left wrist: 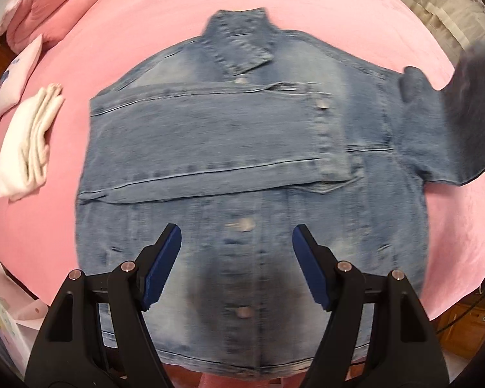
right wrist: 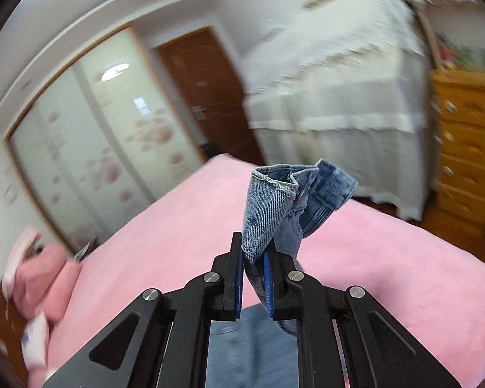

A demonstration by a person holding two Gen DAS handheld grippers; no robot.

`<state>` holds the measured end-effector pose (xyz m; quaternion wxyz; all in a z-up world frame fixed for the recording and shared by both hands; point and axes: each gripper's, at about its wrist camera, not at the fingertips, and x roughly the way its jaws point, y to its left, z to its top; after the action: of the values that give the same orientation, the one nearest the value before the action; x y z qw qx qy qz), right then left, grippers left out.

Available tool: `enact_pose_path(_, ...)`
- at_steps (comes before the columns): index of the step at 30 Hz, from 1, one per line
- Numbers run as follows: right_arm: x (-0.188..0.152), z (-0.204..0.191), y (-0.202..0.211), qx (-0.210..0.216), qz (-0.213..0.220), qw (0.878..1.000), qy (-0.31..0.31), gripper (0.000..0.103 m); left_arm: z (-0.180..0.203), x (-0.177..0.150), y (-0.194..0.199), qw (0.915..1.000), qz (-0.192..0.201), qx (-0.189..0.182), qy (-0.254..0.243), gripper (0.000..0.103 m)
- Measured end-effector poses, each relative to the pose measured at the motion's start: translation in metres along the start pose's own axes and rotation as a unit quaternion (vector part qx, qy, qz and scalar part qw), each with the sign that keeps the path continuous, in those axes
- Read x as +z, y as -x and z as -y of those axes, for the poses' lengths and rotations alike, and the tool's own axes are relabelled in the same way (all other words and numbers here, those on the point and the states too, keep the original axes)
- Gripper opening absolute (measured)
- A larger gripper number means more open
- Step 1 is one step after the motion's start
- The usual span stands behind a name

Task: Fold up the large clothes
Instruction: 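Fold the held sleeve across the jacket body with the right tool, release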

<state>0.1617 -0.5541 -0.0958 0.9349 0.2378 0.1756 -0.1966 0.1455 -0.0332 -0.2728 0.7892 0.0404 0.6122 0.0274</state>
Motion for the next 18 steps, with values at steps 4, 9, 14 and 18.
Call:
enact_pose_path(4,-0.041,-0.091,-0.007,0.059,-0.032,0.995,0.067,0.011,-0.044,0.000,-0.002,0.9999,-0.002,0.002,0.012,0.069)
enact_pose_path(9,-0.140,-0.172,-0.039,0.104,-0.089,0.976,0.171,0.011,-0.092,0.003,-0.008,0.9998,-0.001,0.000,0.021,0.069)
enact_pose_path(14,-0.243,-0.208,-0.097,0.090,-0.209,0.945,0.236,0.011,-0.129,0.005,-0.019,0.9998,-0.001,0.001,0.019,0.069)
enact_pose_path(18,-0.294,-0.218,-0.112,0.083,-0.264,0.924,0.265,0.015,-0.143,0.005,-0.029,0.9998,-0.009,-0.009,0.017,0.069)
